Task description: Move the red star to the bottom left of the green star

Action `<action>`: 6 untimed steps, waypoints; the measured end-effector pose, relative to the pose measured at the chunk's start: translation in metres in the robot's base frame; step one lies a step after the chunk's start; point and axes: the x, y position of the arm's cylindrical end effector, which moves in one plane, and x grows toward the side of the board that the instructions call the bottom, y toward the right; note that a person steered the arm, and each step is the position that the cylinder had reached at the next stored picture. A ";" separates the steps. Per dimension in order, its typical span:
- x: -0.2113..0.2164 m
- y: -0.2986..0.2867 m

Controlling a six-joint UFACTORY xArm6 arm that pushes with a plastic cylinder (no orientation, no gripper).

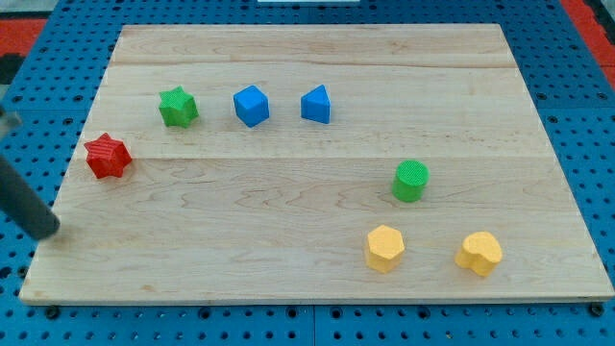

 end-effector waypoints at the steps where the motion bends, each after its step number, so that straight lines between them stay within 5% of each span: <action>1: -0.030 0.028; 3: -0.094 0.032; 6: -0.062 0.152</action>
